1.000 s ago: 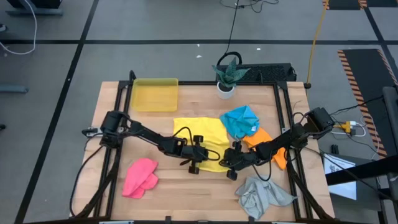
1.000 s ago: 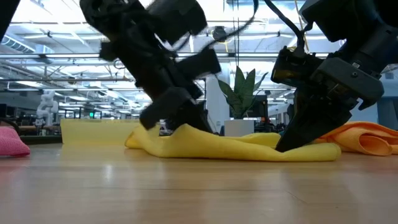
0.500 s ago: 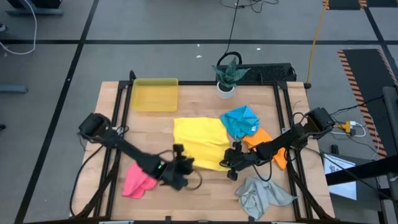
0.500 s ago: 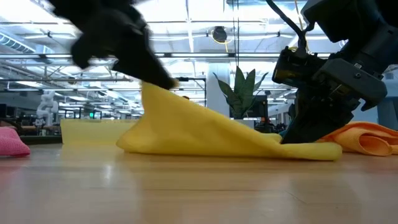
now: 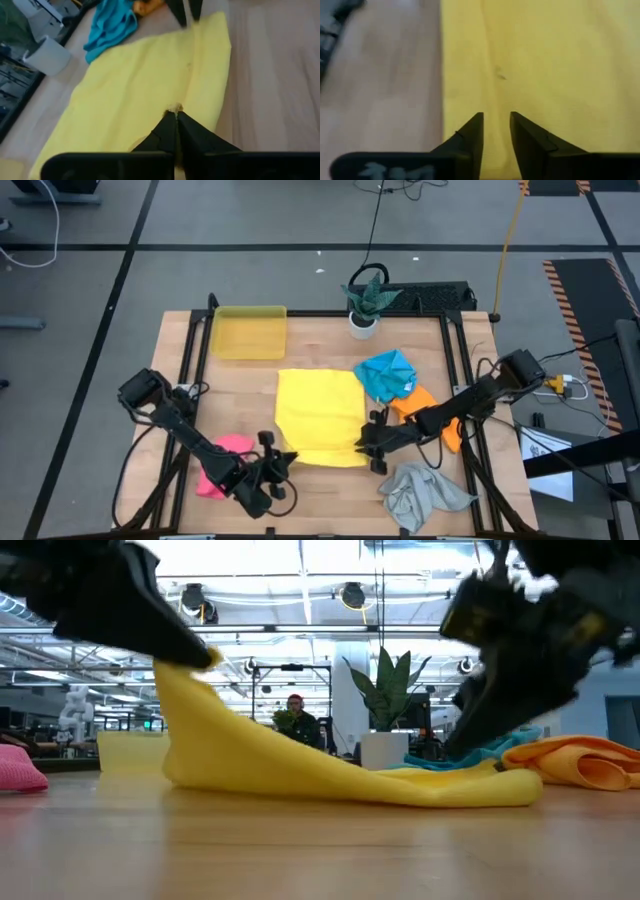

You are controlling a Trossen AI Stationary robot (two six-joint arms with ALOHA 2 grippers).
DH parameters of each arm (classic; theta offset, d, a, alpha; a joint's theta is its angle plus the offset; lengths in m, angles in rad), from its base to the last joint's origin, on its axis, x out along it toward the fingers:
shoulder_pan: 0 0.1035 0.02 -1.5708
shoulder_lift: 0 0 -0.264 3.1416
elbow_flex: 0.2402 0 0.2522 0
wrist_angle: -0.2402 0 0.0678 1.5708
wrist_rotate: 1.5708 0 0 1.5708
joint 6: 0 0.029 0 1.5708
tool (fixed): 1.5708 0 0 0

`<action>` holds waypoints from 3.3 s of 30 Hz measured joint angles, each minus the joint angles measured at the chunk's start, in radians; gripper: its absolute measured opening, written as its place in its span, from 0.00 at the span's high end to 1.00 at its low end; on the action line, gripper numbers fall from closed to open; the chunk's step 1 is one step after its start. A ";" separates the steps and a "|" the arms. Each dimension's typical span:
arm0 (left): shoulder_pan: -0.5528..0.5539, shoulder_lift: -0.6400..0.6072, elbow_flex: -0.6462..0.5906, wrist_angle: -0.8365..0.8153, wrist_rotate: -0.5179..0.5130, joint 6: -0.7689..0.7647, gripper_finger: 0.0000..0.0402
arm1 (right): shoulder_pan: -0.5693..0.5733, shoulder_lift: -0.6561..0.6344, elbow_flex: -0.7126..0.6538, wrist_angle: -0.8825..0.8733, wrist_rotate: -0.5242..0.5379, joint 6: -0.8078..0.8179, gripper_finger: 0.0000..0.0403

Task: Fold microfiber towels
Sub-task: Fold the yellow microfiber cloth

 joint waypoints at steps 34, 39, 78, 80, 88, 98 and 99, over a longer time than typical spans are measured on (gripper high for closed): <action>0.118 -0.182 -0.101 -0.005 0.507 0.030 0.62 | -0.055 -0.028 0.002 -0.151 0.059 0.311 0.72; 0.162 -0.182 -0.220 0.143 0.654 0.016 0.70 | -0.075 -0.021 0.001 -0.088 -0.037 0.259 0.79; 0.113 -0.119 -0.297 0.487 0.998 0.070 0.95 | 0.077 0.055 0.002 0.093 -0.129 0.169 0.95; 0.084 -0.117 -0.297 0.514 1.019 0.085 0.97 | 0.095 0.113 0.002 0.159 -0.173 0.181 0.95; 0.037 -0.179 -0.296 0.551 1.034 0.119 0.95 | 0.133 0.201 0.001 0.350 -0.390 0.205 0.95; 0.157 -0.202 -0.296 0.443 0.782 0.162 0.97 | 0.061 0.061 0.002 0.257 -0.015 0.060 0.95; 0.173 -0.190 -0.296 0.411 0.783 0.146 0.97 | 0.048 0.065 0.002 0.228 0.003 0.065 0.96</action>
